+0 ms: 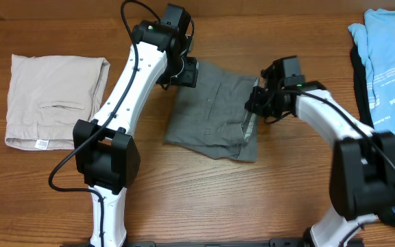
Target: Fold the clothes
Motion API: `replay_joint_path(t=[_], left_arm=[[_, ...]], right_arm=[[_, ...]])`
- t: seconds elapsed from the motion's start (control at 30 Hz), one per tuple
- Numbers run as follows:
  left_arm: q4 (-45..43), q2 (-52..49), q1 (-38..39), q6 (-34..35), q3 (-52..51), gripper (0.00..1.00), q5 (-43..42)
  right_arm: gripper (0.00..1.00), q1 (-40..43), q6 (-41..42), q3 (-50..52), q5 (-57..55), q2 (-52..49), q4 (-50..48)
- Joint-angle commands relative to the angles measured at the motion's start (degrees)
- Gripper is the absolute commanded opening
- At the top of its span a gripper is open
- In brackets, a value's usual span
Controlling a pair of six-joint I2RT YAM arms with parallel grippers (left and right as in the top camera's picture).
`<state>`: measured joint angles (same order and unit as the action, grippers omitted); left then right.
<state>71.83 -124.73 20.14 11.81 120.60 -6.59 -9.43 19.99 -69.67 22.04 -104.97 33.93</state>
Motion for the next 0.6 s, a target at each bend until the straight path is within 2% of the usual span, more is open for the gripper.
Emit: replay_joint_path(t=[0.0, 0.23, 0.4, 0.57], left_arm=[[-0.52, 0.66, -0.02, -1.09, 1.01, 0.64, 0.66], [-0.96, 0.66, -0.02, -1.07, 1.01, 0.66, 0.66], [-1.03, 0.66, -0.02, -1.07, 1.01, 0.66, 0.66], [-1.62, 0.66, -0.02, -0.83, 1.01, 0.66, 0.61]], right_arm=[[0.04, 0.35, -0.48, -2.19, -3.52, 4.61, 1.68], [0.04, 0.28, -0.17, 0.79, -7.80, 1.29, 3.69], [0.04, 0.28, 0.20, 2.60, -15.37, 1.16, 4.09], [0.04, 0.28, 0.20, 5.35, -18.38, 1.16, 1.62]])
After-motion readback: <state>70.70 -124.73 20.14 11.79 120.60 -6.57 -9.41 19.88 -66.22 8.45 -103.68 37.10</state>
